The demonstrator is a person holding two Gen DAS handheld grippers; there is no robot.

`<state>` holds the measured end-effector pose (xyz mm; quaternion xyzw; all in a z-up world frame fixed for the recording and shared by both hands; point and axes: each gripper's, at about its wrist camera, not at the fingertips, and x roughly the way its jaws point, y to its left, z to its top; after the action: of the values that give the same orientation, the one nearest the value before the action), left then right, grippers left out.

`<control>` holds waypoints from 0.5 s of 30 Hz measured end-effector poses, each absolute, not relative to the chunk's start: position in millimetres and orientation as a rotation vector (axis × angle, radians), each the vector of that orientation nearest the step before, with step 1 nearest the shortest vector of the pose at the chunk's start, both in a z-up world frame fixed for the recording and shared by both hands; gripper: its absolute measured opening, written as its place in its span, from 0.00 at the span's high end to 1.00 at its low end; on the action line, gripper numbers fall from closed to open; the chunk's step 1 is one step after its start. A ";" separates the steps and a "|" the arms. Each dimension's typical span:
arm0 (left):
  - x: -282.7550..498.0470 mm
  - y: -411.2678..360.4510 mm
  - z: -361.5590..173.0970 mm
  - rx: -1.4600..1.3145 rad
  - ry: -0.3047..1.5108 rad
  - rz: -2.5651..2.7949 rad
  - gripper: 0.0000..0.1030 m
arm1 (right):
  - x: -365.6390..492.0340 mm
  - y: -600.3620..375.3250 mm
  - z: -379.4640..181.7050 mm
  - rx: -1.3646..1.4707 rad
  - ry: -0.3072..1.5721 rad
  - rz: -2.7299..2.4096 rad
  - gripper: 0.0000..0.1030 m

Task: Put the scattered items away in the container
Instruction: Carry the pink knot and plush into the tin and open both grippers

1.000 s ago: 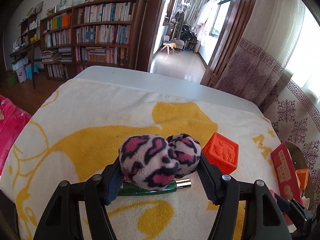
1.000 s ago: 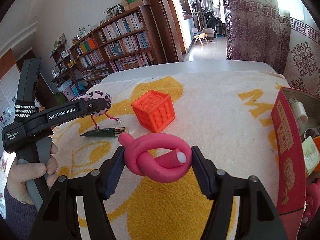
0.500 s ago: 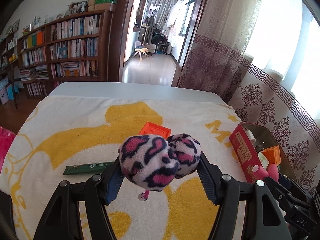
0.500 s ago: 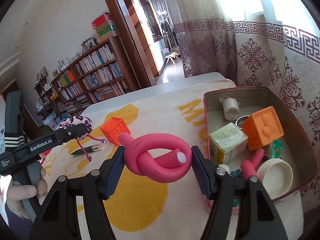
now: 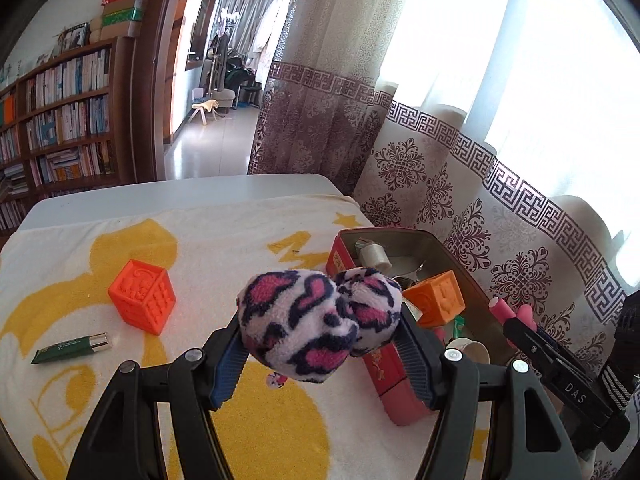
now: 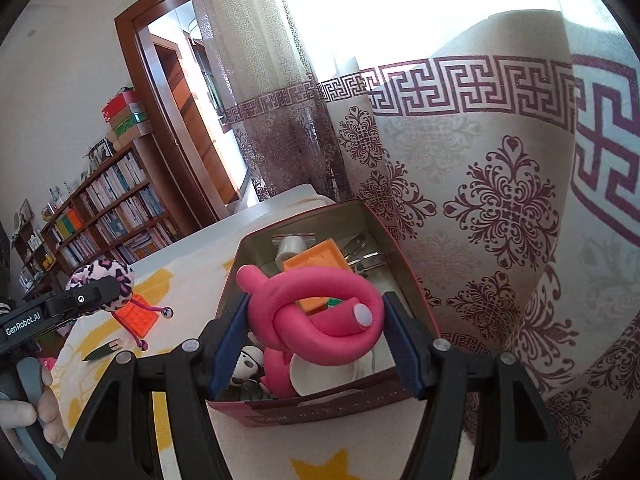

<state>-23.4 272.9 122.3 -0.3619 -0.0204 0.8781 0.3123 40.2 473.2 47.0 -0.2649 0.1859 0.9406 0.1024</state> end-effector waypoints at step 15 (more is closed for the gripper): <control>-27.9 366.5 125.9 -0.981 -0.028 2.148 0.23 | 29.9 492.9 35.5 -0.785 0.504 2.720 0.33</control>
<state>-27.9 366.5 125.9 -0.3841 -0.0111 0.8413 0.3803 29.9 492.9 35.5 -0.2706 0.1739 0.9375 0.1328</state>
